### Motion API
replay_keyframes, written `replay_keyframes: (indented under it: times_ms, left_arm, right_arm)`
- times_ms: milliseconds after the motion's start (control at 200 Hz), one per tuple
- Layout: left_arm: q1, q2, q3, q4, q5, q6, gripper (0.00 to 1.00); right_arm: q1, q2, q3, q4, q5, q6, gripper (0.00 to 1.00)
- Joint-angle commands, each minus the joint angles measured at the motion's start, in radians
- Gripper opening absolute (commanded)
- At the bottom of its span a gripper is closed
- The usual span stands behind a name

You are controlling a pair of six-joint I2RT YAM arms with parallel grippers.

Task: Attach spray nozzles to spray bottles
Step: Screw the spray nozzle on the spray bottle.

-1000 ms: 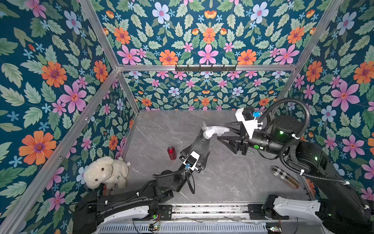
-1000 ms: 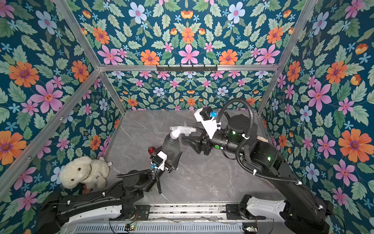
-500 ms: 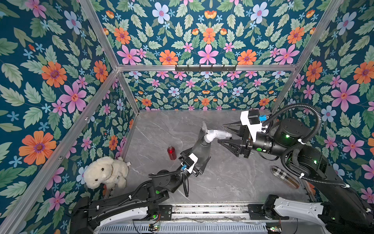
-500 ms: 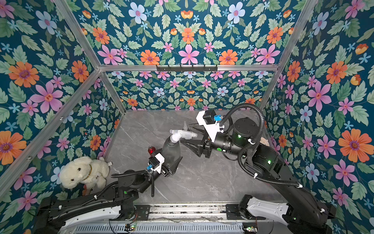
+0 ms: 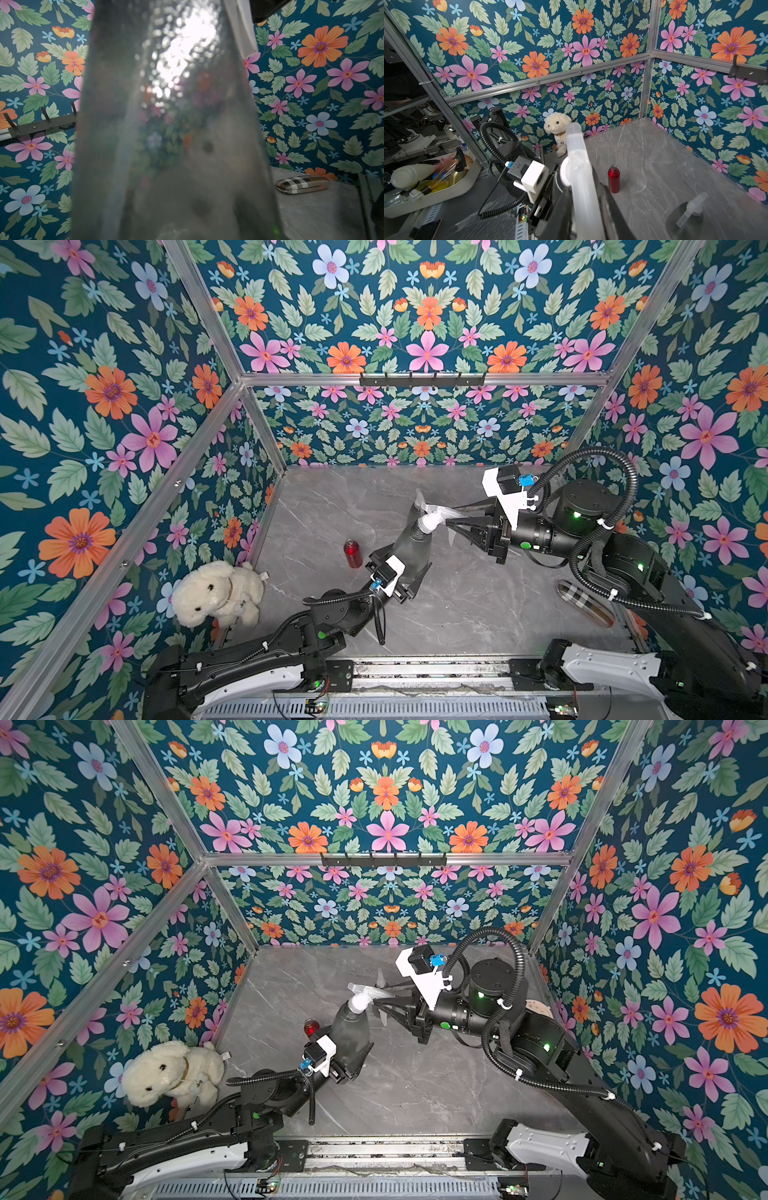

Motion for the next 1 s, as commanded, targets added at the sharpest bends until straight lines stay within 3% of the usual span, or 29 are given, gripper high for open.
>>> replay_keyframes:
  times_ms: [0, 315, 600, 995]
  left_arm:
    - [0.001, 0.011, 0.004, 0.023, -0.018, 0.031, 0.00]
    - [0.001, 0.063, 0.011, 0.001, -0.041, 0.067, 0.00]
    - [0.006, 0.071, 0.014, -0.007, -0.064, 0.067, 0.00]
    - [0.012, 0.071, 0.020, -0.012, -0.054, 0.062, 0.00]
  right_arm:
    - [-0.001, 0.017, 0.036, -0.039, 0.020, 0.022, 0.16]
    - [0.000, 0.095, 0.188, -0.253, 0.080, 0.049, 0.00]
    - [0.000, 0.137, 0.286, -0.380, 0.123, 0.033, 0.00]
    - [0.001, 0.189, 0.354, -0.447, 0.089, 0.024, 0.00]
